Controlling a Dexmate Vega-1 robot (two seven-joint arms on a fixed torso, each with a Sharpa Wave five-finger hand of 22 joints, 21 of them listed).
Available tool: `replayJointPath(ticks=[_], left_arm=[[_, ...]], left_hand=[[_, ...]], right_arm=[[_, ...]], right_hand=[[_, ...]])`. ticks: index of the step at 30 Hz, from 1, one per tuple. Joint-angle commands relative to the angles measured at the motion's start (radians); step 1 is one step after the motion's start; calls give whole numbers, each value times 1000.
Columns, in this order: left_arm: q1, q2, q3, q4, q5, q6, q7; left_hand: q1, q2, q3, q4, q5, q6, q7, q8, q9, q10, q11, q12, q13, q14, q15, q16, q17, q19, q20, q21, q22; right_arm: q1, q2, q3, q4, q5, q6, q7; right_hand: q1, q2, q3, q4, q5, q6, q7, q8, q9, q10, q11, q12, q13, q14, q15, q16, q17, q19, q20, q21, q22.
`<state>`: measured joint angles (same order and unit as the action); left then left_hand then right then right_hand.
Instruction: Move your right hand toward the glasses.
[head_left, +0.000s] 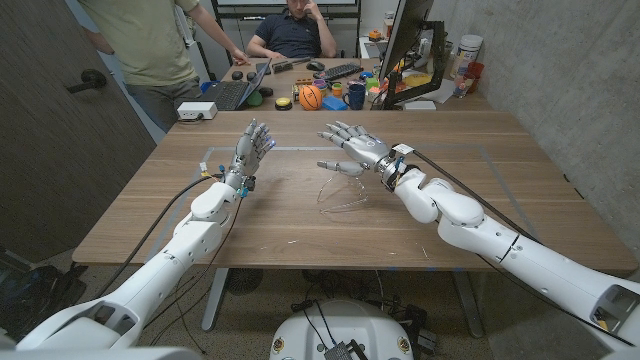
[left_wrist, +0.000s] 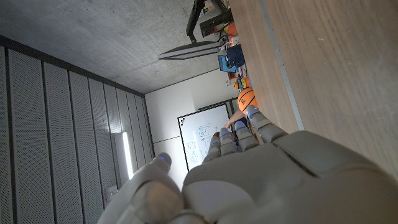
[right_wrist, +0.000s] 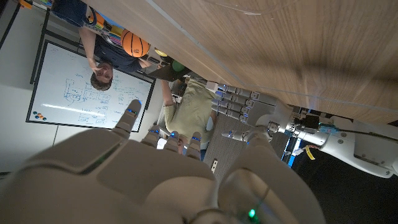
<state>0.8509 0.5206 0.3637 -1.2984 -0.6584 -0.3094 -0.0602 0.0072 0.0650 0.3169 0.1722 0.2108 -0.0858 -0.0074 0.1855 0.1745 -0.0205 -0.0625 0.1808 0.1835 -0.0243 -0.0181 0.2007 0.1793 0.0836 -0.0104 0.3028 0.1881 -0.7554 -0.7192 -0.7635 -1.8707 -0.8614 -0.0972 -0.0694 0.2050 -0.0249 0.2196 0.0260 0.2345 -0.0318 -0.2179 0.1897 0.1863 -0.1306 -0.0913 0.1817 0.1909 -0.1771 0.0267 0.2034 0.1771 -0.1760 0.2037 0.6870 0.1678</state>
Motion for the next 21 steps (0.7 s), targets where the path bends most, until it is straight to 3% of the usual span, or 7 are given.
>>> replayJointPath(ticks=[1, 21], left_arm=[[14, 6, -4, -10, -6, -6, -4], [18, 10, -8, -10, -8, -11, -7]], left_hand=[[-2, 34, -6, -2, 7, -1, -4, 2, 5, 1, -7, 5, 2, -6, 2, 4, 1, 10, 3, -3, 4], [-3, 33, -14, -2, 9, -1, -5, 2, 5, 2, -10, 5, 2, -6, 2, 4, 1, 11, 3, -8, 4]], right_arm=[[21, 14, -31, 35, -32, -19, 62], [55, 17, -51, 81, -4, -53, 143]], right_hand=[[9, 2, 4, -7, 8, 8, -2, 10, 0, 0, -3, 8, 0, -27, -7, 3, 0, -90, 9, -4, 0], [15, 2, -5, -12, 9, 35, -2, 15, 1, 18, -9, 15, -1, -4, -12, 11, 0, -61, 7, -21, 0]])
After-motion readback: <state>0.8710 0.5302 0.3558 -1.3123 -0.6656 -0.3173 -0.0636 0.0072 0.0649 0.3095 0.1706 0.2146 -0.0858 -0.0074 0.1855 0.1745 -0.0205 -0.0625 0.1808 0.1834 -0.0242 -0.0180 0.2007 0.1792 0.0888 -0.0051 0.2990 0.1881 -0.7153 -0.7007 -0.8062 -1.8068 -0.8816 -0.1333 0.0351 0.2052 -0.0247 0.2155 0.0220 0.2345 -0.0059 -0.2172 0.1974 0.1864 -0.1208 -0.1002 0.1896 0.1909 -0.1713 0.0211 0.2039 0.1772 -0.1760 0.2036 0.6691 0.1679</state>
